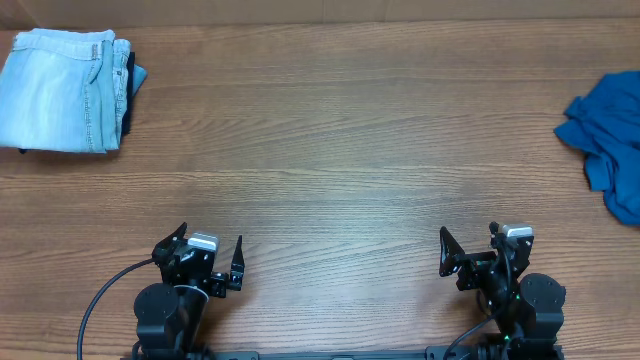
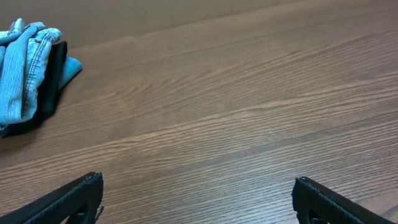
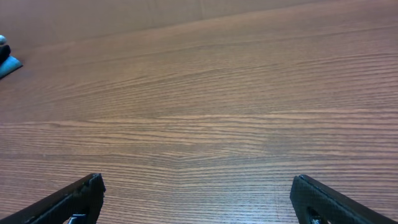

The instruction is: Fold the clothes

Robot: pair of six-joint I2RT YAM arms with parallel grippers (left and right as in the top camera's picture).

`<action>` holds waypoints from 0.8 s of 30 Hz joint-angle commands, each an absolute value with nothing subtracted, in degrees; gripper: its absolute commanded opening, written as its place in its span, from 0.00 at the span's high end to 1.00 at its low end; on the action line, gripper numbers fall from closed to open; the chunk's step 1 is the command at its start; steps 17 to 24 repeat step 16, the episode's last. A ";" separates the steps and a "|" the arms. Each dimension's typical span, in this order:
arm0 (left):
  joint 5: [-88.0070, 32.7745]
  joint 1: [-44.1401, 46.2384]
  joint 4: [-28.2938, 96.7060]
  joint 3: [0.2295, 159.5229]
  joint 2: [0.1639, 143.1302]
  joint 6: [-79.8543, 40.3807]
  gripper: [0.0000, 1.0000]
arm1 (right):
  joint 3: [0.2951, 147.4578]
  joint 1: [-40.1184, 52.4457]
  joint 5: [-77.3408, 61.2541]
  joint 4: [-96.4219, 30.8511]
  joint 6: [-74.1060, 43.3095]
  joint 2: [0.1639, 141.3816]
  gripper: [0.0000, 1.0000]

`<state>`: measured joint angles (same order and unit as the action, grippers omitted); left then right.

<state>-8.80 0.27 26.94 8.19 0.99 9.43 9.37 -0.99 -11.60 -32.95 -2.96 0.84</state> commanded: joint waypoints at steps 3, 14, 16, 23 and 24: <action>-9.02 -0.03 26.70 7.62 0.21 10.09 0.00 | 8.82 -0.75 -11.40 -32.84 -3.05 0.16 0.00; -9.02 -0.03 26.70 7.62 0.21 10.09 0.00 | 8.82 -0.75 -11.40 -32.84 -3.05 0.16 0.00; -9.02 -0.03 26.70 7.62 0.21 10.09 0.00 | 8.82 -0.75 -11.40 -32.84 -3.05 0.16 0.00; -9.02 -0.03 26.70 7.62 0.21 10.09 0.00 | 8.82 -0.75 -11.40 -32.84 -3.05 0.16 0.00; -9.02 -0.03 26.70 7.62 0.21 10.09 0.00 | 8.82 -0.75 -11.40 -32.84 -3.05 0.16 0.00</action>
